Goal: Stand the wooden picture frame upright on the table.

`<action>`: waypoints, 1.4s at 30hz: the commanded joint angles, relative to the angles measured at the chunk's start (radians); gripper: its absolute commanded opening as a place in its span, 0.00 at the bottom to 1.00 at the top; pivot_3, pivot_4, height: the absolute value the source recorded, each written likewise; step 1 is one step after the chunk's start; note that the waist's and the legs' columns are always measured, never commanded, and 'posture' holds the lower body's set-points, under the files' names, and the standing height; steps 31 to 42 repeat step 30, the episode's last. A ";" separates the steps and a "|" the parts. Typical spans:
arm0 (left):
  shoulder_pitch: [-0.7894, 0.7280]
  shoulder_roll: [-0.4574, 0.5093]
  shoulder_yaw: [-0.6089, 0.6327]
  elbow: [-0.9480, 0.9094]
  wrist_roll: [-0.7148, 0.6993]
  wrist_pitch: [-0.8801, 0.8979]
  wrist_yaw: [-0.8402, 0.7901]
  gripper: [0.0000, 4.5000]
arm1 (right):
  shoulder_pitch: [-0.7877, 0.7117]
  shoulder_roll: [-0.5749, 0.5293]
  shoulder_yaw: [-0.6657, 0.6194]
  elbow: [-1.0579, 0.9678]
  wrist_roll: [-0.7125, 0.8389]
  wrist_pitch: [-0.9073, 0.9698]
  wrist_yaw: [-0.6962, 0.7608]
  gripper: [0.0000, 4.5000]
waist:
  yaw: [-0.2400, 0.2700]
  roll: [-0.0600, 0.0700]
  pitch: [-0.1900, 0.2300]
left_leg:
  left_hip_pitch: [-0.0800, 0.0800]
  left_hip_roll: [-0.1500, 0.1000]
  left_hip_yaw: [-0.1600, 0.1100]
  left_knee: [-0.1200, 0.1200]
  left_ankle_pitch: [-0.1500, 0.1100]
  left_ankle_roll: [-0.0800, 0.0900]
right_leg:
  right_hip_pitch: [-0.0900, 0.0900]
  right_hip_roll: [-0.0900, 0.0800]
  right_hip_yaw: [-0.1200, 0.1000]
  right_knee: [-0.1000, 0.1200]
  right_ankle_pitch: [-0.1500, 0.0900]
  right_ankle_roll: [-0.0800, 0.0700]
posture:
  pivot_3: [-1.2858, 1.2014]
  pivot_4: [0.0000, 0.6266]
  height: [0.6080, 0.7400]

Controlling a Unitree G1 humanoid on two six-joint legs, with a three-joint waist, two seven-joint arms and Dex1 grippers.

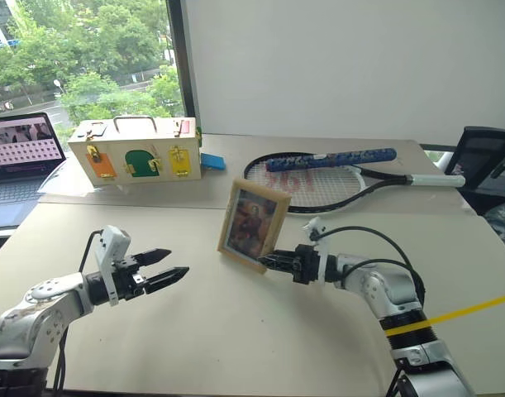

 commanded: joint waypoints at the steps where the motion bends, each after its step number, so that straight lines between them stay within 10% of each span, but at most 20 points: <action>1: -0.042 -0.029 0.022 0.005 0.005 -0.060 0.028 1.00 | 0.017 0.000 0.036 -0.035 -0.055 -0.061 0.018 0.26 | 0.000 0.000 0.000 | 0.000 0.000 0.000 0.000 0.000 0.000 | 0.000 0.000 0.000 0.000 0.000 0.000 | 0.52 0.24 0.99; 11: -0.098 -0.070 -0.009 0.077 0.137 -0.193 0.132 1.00 | 0.113 -0.133 -0.036 -0.214 -0.002 -0.045 0.127 0.98 | 0.004 0.000 0.000 | 0.000 0.000 0.000 -0.001 0.000 0.000 | 0.000 0.000 0.000 -0.001 0.000 0.000 | 0.52 0.24 0.99; 16: -0.042 -0.084 -0.009 0.049 0.194 -0.248 0.171 1.00 | 0.257 -0.283 -0.066 -0.372 -0.044 -0.142 0.183 1.00 | 0.009 -0.001 0.000 | 0.000 0.000 0.000 0.000 0.000 0.000 | 0.000 0.000 0.000 -0.001 0.000 0.000 | 0.52 0.24 0.99; 27: 0.147 -0.187 -0.068 -0.137 0.231 -0.248 0.289 1.00 | 0.495 -0.193 -0.210 -0.582 -0.129 -0.299 -0.087 1.00 | 0.005 -0.002 -0.001 | 0.000 0.000 0.000 0.001 0.000 0.000 | 0.001 0.000 0.000 -0.002 0.000 0.001 | 0.52 0.24 0.99; 42: 0.145 -0.193 -0.074 -0.135 0.230 -0.232 0.288 1.00 | 0.511 -0.190 -0.192 -0.587 -0.157 -0.317 -0.105 1.00 | 0.006 -0.002 -0.001 | 0.000 0.000 0.000 0.001 0.000 0.000 | 0.001 0.000 0.001 -0.002 0.000 0.000 | 0.52 0.24 0.99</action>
